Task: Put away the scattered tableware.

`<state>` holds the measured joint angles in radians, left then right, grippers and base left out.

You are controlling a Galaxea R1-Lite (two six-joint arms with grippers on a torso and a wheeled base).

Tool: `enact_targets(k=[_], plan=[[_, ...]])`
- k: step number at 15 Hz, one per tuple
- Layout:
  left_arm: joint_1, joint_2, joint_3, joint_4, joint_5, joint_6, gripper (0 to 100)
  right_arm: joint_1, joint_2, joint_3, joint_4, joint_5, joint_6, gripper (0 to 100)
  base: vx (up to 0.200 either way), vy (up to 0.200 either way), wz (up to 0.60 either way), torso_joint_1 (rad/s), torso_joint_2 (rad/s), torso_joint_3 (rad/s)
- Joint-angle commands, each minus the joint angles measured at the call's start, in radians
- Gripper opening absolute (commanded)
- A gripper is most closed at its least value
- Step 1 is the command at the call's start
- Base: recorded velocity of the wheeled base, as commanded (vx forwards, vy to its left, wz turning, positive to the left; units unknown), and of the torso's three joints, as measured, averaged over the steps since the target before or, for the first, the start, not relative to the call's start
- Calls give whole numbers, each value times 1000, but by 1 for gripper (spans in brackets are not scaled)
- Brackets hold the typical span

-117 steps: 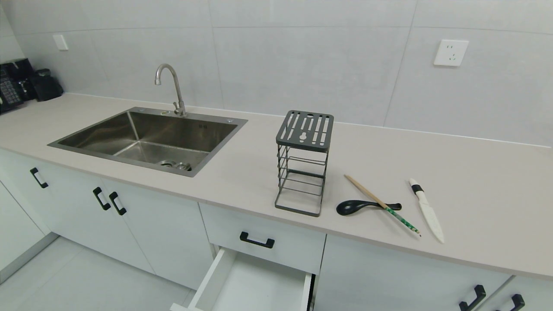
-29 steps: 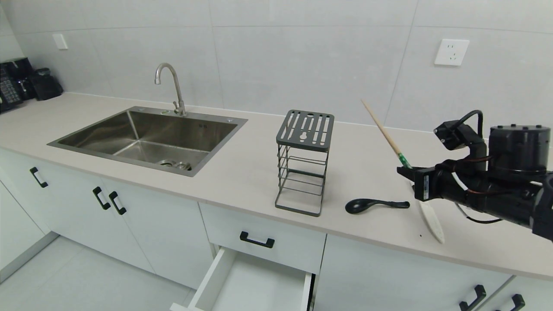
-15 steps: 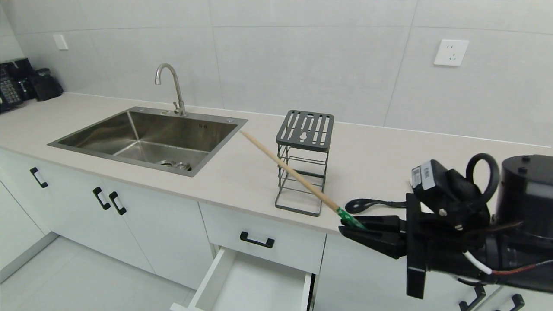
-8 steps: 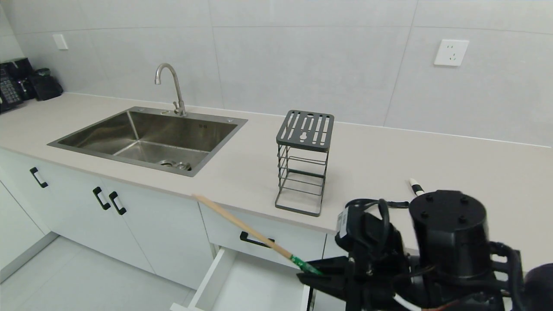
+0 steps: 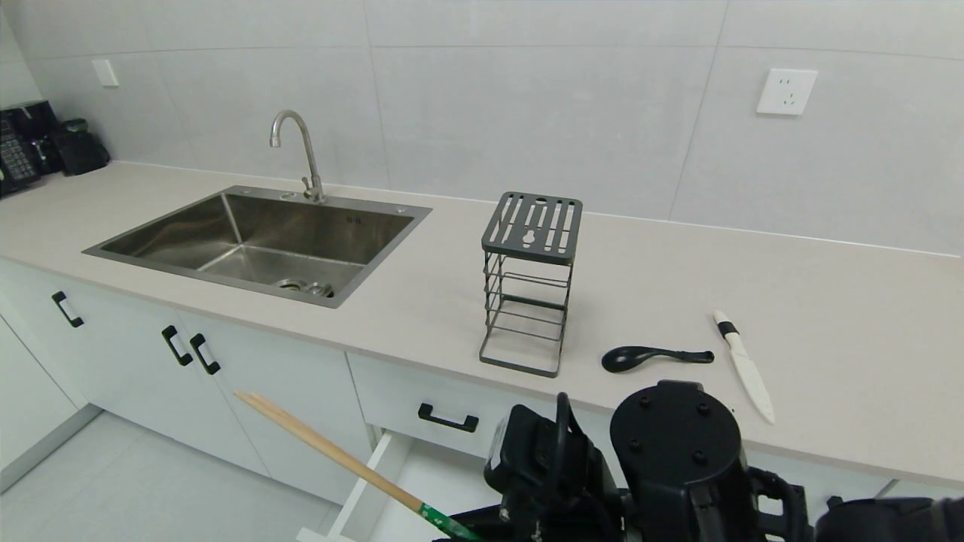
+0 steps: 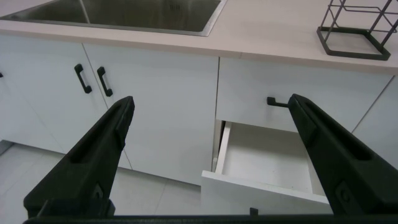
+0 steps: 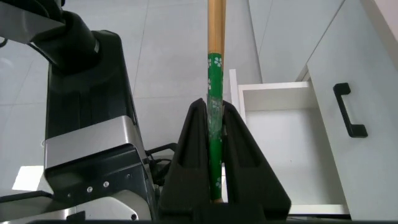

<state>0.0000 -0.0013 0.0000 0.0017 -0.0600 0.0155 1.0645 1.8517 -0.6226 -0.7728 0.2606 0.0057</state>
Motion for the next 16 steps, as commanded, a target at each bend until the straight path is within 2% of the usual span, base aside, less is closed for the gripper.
enact_targets(k=[1, 4, 12, 16], plan=[[0, 1, 0, 0, 0, 0, 100, 3, 50, -32, 1, 0, 2, 0, 0, 0, 0, 0, 0, 0], [0, 1, 0, 0, 0, 0, 100, -4, 77, -48, 0, 0, -4, 0, 0, 0, 0, -19, 41, 22], [0, 1, 0, 0, 0, 0, 100, -12, 90, -49, 1, 0, -7, 0, 0, 0, 0, -107, 218, 107], [0, 1, 0, 0, 0, 0, 100, -109, 63, -13, 3, 0, -13, 0, 0, 0, 0, -233, 460, 221]])
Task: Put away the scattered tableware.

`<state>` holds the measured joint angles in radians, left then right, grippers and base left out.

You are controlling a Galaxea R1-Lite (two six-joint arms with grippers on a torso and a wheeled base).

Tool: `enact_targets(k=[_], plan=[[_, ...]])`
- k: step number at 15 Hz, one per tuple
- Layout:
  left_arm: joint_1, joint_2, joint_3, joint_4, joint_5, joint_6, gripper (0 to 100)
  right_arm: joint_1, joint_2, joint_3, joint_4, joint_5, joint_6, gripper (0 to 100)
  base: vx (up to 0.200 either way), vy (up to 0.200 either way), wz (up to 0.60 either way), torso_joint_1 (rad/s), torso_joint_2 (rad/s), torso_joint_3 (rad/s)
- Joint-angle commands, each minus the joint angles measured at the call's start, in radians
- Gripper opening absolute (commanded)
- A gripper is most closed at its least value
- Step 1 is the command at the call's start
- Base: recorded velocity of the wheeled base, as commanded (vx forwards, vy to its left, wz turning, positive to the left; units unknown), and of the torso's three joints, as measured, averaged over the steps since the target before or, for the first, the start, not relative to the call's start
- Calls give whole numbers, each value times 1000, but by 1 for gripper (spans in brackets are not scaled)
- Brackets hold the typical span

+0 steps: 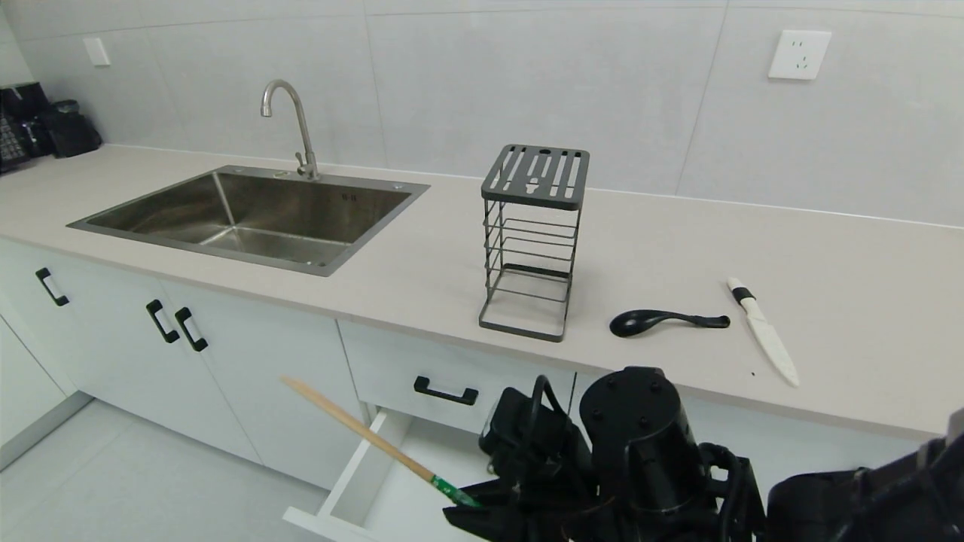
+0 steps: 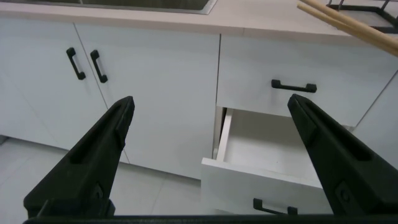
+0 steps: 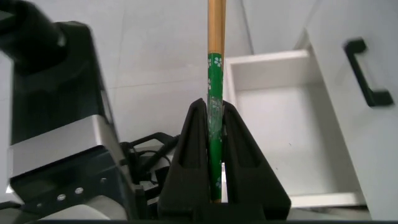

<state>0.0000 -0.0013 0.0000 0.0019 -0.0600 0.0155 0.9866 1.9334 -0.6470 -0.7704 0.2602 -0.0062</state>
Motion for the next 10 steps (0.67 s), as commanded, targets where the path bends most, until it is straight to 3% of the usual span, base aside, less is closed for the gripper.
enact_targets(k=[1, 10], plan=[[0, 1, 0, 0, 0, 0, 100, -40, -27, 12, 2, 1, -12, 0, 0, 0, 0, -246, 496, 237], [0, 1, 0, 0, 0, 0, 100, -83, 21, 7, 59, -1, -152, 0, 0, 0, 0, -249, 481, 224]])
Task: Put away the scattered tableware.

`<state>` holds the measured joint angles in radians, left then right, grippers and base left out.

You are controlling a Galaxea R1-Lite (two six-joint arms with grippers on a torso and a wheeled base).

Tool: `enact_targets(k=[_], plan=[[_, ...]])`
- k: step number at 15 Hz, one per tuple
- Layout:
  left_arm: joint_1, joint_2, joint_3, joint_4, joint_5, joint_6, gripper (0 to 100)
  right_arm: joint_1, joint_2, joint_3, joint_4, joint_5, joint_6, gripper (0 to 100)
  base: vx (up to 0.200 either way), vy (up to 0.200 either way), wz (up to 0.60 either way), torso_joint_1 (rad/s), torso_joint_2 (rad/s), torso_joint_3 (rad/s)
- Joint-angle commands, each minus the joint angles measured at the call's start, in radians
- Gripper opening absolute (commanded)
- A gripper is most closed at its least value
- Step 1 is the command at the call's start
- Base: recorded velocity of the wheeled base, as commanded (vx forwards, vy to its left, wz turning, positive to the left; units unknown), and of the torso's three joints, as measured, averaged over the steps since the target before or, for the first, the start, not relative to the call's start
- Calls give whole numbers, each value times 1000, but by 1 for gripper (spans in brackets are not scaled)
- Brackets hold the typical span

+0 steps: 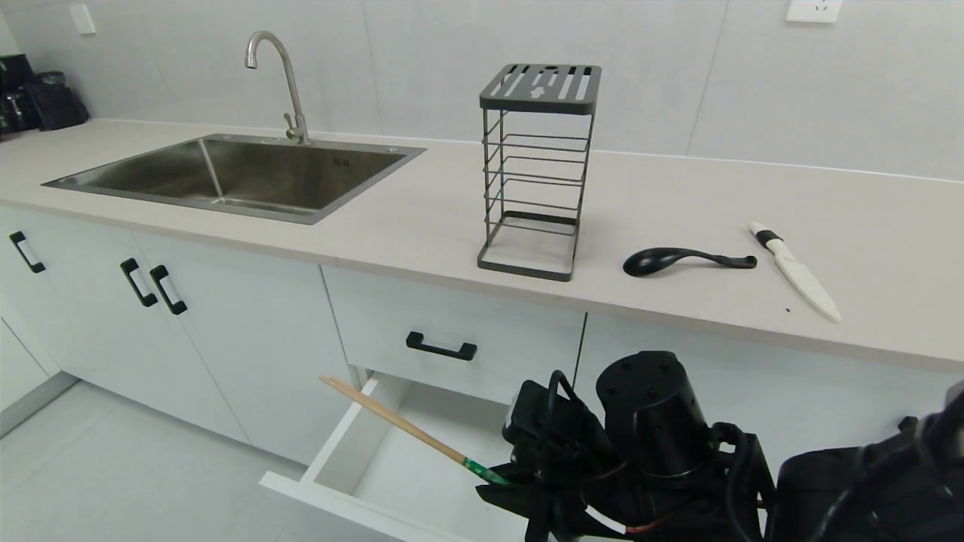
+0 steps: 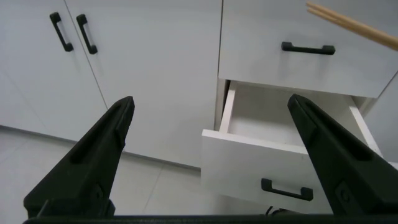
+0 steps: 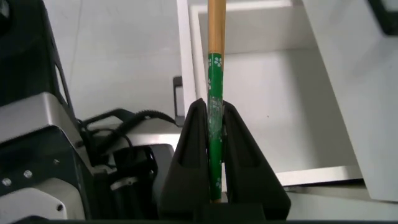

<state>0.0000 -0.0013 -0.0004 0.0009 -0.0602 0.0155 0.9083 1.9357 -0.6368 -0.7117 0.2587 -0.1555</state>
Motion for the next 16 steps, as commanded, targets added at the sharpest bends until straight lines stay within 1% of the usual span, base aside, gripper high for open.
enact_targets(k=[1, 4, 5, 8, 12, 16], plan=[[0, 1, 0, 1, 0, 0, 100, -12, 29, -4, 8, 1, -19, 0, 0, 0, 0, -256, 432, 198], [0, 1, 0, 1, 0, 0, 100, -23, 71, -44, 9, 1, -45, 0, 0, 0, 0, -251, 380, 152], [0, 1, 0, 1, 0, 0, 100, -26, 94, -80, 9, 1, -56, 0, 0, 0, 0, -266, 349, 119], [0, 1, 0, 1, 0, 0, 100, -28, 140, -123, 11, 1, -58, 0, 0, 0, 0, -243, 329, 115], [0, 1, 0, 1, 0, 0, 100, -42, 170, -178, 12, -16, -58, 0, 0, 0, 0, -63, 256, 80], [0, 1, 0, 1, 0, 0, 100, -68, 196, -225, 15, -19, -70, 0, 0, 0, 0, -2, 45, 22]])
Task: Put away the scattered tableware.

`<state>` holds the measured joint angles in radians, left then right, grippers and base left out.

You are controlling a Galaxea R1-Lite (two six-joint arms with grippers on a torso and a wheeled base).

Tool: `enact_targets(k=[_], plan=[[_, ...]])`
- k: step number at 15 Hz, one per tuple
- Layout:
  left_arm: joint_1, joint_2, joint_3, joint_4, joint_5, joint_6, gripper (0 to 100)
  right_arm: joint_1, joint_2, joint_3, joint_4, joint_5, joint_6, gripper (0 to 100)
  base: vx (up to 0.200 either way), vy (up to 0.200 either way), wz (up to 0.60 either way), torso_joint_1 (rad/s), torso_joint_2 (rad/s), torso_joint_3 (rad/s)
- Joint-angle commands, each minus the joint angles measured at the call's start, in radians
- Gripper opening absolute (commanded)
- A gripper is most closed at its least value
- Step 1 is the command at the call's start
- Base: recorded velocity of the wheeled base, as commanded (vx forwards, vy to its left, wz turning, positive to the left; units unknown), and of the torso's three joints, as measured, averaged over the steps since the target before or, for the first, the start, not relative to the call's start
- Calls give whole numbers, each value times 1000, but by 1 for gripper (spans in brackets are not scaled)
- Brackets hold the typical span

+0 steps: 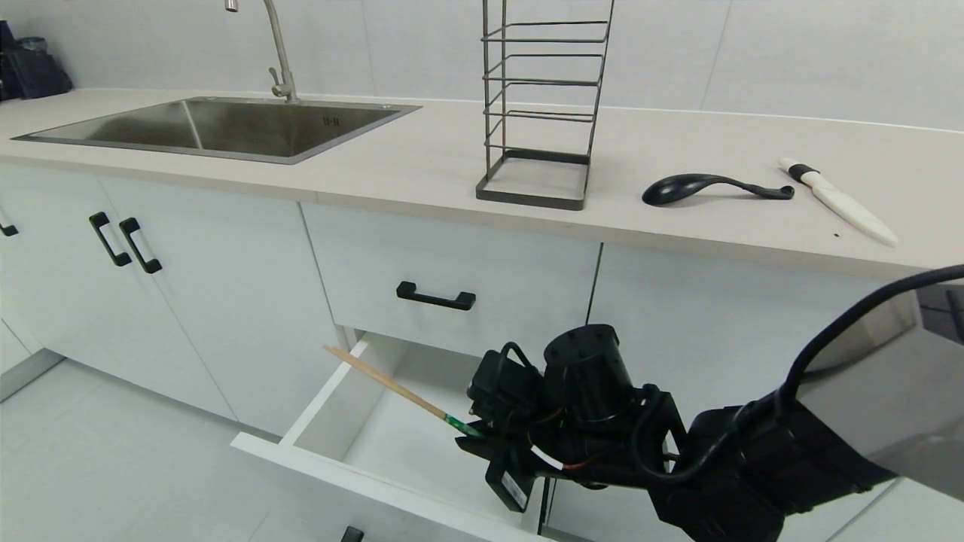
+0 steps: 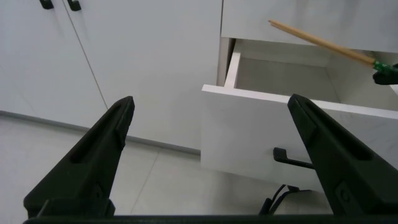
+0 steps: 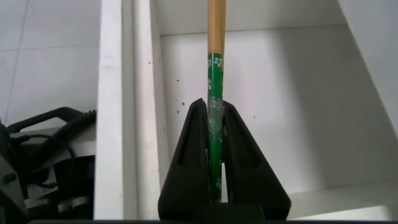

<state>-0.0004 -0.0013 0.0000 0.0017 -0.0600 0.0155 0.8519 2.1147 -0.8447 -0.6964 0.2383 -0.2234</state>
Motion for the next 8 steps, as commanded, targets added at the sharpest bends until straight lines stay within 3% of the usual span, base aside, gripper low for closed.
enact_targets(k=[1, 3, 4, 5, 8], plan=[[0, 1, 0, 0, 0, 0, 100, -19, 28, -36, 0, 1, -13, 0, 0, 0, 0, 0, 0, 0], [0, 1, 0, 0, 0, 0, 100, -27, 51, -79, 8, -2, -20, 0, 0, 0, 0, 0, 0, 0], [0, 1, 0, 0, 0, 0, 100, -25, 74, -129, 74, -40, -19, 0, 0, 0, 0, 0, 0, 0], [0, 1, 0, 0, 0, 0, 100, -27, 94, -139, 92, -91, -20, 0, 0, 0, 0, 0, 0, 0], [0, 1, 0, 0, 0, 0, 100, -37, 143, -136, 92, -109, -37, 0, 0, 0, 0, 0, 0, 0]])
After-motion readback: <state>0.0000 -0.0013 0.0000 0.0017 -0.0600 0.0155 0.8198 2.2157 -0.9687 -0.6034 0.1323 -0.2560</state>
